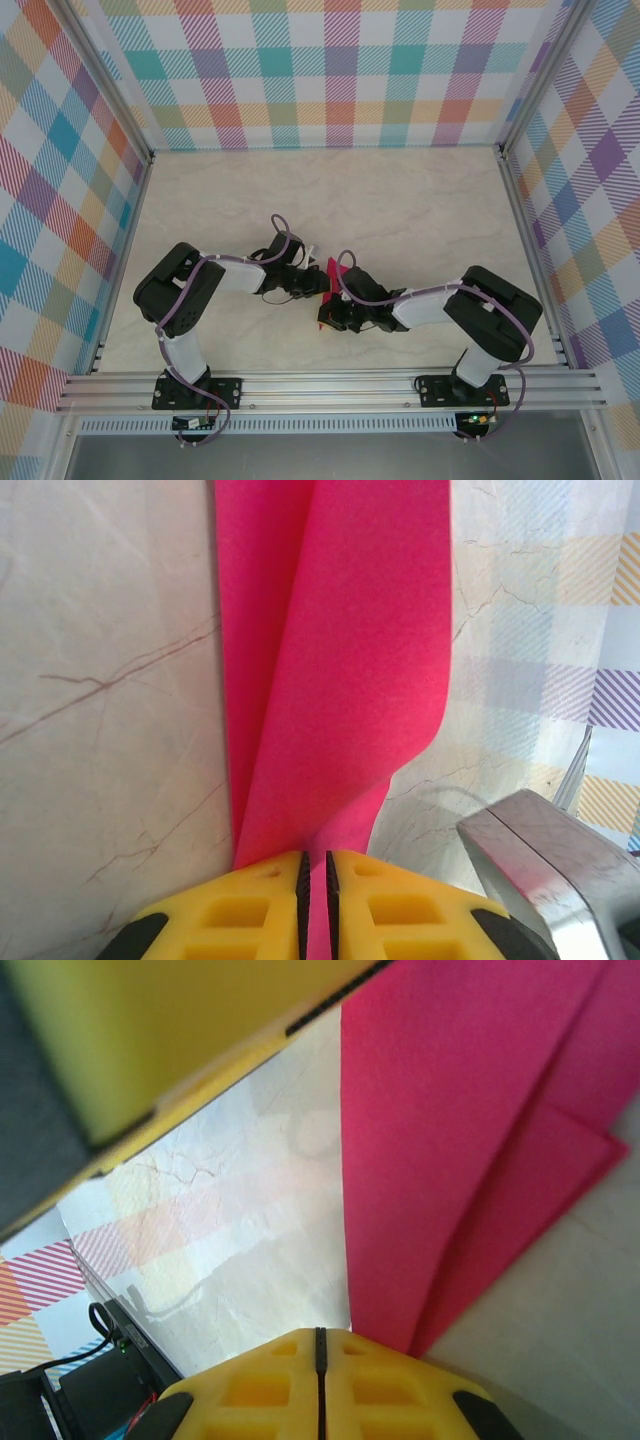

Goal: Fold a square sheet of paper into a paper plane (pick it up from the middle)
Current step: Fold the wing for the fifth time at the center of the table.

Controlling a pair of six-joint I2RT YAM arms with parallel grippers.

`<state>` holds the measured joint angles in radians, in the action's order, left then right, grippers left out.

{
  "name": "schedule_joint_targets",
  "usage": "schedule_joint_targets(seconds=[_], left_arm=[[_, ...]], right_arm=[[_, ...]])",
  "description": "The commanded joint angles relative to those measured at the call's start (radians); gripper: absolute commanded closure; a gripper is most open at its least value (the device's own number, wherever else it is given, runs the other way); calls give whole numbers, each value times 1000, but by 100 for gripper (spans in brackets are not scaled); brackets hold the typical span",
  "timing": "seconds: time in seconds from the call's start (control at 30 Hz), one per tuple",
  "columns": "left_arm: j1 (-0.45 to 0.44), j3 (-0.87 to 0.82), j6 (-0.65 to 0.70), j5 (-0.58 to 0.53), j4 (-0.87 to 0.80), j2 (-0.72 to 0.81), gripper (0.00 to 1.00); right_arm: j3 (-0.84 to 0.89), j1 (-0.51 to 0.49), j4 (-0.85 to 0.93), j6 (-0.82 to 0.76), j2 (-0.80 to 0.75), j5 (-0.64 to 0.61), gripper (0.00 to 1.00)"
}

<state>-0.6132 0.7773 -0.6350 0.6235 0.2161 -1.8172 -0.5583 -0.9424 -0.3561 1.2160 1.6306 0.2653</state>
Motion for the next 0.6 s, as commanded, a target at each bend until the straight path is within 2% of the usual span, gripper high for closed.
schedule_joint_targets(seconds=[0.0,0.23,0.33,0.43,0.57], left_arm=[[-28,-25,14,-54,-50,-103,85],[-28,-22,13,-51,-50,-110,85],[-28,-21,15,-52,-55,-108,85],[-27,-25,14,-57,-57,-103,85],[-26,-26,7,-59,-55,-103,85]], right_arm=[[9,-15,46,-8,-21,15,93],[1,-21,-24,21,100,52,93],[-20,-32,83,19,127,25,94],[-18,-47,117,23,117,-1,94],[-73,-66,322,-22,80,-78,95]])
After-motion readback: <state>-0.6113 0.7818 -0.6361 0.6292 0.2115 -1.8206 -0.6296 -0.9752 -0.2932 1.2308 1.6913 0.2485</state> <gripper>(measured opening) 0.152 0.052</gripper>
